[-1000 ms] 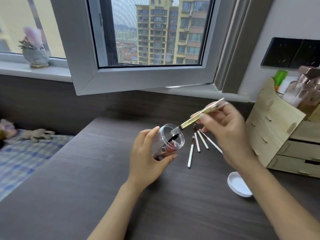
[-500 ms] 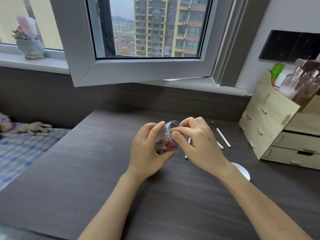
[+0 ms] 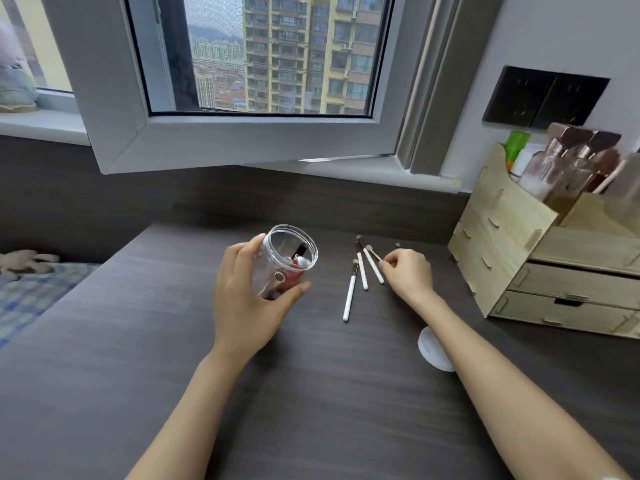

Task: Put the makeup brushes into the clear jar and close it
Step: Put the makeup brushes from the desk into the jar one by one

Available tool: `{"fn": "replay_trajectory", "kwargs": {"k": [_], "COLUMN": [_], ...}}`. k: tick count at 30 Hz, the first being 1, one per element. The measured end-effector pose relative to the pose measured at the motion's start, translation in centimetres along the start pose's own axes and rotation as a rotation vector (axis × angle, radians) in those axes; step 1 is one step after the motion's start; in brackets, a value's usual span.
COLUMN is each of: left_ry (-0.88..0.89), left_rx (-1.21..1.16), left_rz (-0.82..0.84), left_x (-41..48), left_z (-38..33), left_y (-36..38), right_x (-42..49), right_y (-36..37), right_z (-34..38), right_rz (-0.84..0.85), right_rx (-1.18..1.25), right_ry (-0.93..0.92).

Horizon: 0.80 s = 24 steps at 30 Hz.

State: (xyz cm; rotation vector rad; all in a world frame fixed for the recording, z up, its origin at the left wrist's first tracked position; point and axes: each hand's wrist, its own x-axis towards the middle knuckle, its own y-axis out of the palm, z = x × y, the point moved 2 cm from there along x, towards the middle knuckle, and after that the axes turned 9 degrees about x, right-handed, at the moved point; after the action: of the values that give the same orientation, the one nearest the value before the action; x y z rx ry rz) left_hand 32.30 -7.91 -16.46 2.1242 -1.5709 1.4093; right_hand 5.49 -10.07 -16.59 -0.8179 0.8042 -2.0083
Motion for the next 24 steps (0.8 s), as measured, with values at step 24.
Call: {"fn": "replay_trajectory", "kwargs": {"k": [24], "left_ry": [0.059], "left_rx": [-0.007], "left_rz": [0.012], "left_x": [-0.4], "left_z": [-0.5], "left_y": [0.0], "right_x": [-6.3], "right_y": [-7.2], "right_z": [9.5], "right_rz": [0.0], "right_rx": [1.269], "right_ry": [-0.286]}}
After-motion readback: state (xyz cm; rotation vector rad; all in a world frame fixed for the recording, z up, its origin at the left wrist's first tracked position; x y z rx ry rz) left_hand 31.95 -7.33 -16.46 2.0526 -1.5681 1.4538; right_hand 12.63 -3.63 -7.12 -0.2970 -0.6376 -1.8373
